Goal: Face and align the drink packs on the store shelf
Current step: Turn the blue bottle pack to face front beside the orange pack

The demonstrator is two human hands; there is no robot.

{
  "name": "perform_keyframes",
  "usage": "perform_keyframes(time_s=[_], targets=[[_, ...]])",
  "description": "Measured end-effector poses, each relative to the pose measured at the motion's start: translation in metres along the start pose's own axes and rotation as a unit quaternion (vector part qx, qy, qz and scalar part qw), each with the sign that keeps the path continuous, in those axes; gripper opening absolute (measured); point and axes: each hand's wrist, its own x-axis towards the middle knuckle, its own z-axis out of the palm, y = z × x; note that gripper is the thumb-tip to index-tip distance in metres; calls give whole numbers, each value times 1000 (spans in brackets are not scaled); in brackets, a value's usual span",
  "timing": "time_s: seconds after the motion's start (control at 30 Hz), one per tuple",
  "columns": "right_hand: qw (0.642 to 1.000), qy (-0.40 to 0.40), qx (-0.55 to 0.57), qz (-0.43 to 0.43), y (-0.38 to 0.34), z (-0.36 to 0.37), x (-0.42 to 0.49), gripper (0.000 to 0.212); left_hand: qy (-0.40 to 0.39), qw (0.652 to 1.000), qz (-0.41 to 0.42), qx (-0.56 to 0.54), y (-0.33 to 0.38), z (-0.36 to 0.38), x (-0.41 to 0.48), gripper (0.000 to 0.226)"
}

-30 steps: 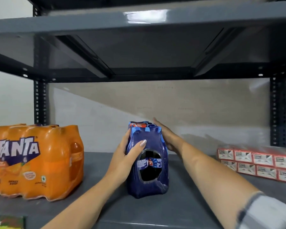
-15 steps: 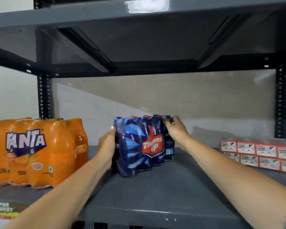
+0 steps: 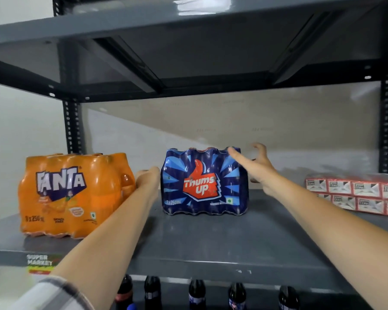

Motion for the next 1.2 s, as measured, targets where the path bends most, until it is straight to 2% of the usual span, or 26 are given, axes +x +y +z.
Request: perform_keyframes(time_s=[0.03, 0.07, 0.13, 0.17, 0.23, 0.3, 0.4, 0.6, 0.7, 0.9, 1.03, 1.13, 1.2], targets=[[999, -44, 10, 23, 3, -4, 1, 133, -14, 1000, 10, -17, -2, -1, -4, 33], [995, -93, 14, 43, 6, -3, 1, 138, -73, 996, 2, -60, -4, -2, -7, 44], [982, -174, 14, 75, 14, 0, -1, 125, -230, 965, -31, -120, -7, -2, -13, 64], [977, -194, 10, 83, 17, 3, -3, 113, -273, 954, -24, -121, -10, -1, -13, 63], [977, -200, -6, 80, 18, 7, -8, 101, -303, 948, -1, -94, -15, -3, -13, 55], [978, -193, -21, 70, 17, 9, -12, 102, -311, 946, 4, -85, -17, -8, -14, 52], [980, -186, -19, 67, 14, 9, -22, 100, -315, 944, -2, -92, -18, -14, -20, 52], [979, -202, -26, 20, 11, -1, -49, 74, -263, 960, 38, -92, -22, -28, -48, 46], [980, -200, -24, 0, 10, -4, -64, 75, -250, 960, 66, -103, -27, -37, -62, 56], [982, -186, -26, -8, 6, -6, -84, 85, -222, 962, 109, -113, -35, -51, -76, 59], [982, -187, -29, -6, 3, -5, -92, 83, -192, 970, 119, -91, -39, -51, -79, 68], [985, -171, -32, 14, 3, -8, -96, 108, -161, 974, 137, -85, -41, -51, -88, 72], [988, -144, -24, 40, 5, -12, -99, 130, -131, 966, 214, -63, -48, -55, -97, 77]])
